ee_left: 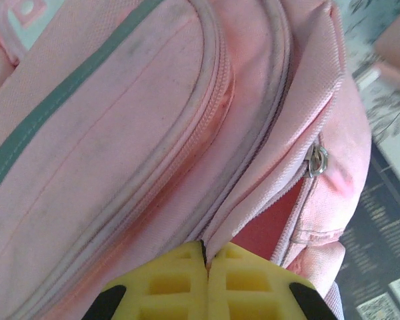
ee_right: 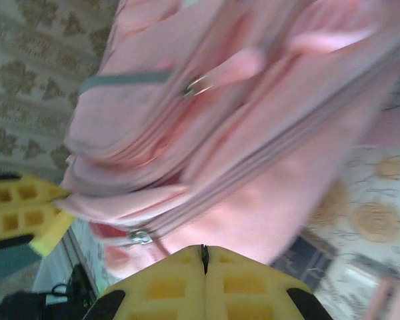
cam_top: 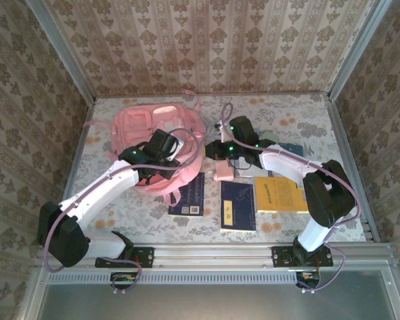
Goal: Pack the student bag
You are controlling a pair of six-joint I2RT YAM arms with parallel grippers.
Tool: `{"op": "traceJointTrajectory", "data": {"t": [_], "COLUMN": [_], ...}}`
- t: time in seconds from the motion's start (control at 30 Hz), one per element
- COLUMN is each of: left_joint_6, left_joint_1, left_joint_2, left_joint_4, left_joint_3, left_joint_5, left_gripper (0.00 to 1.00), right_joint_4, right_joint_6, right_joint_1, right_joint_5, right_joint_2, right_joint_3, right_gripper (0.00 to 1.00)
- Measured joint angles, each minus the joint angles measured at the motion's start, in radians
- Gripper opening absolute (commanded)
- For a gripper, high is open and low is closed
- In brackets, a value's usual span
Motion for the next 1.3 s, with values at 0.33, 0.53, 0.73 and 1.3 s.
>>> {"op": "traceJointTrajectory", "data": {"t": [0.33,0.53,0.73,1.3], "left_joint_6": [0.003,-0.01,-0.03,-0.05], "left_joint_1": [0.001,0.001,0.002,0.003], "left_joint_2": [-0.069,-0.067,-0.07,-0.089], "left_joint_4": [-0.027,-0.034,-0.034,-0.034], "left_joint_3": [-0.002,0.009,0.012,0.011], "left_joint_5": [-0.018,0.024,0.048,0.064], "left_gripper": [0.0,0.0,0.0,0.0], "right_joint_4": [0.0,0.156,0.29,0.44], "right_joint_6": [0.01,-0.23,-0.456,-0.533], "right_joint_1": [-0.019,0.172,0.255,0.275], "right_joint_5": [-0.002,0.146,0.214,0.226], "right_joint_2": [0.051,-0.109,-0.111,0.036], "right_joint_3": [0.001,-0.187,-0.249,-0.198], "right_gripper": [0.3,0.42,0.43,0.42]}}
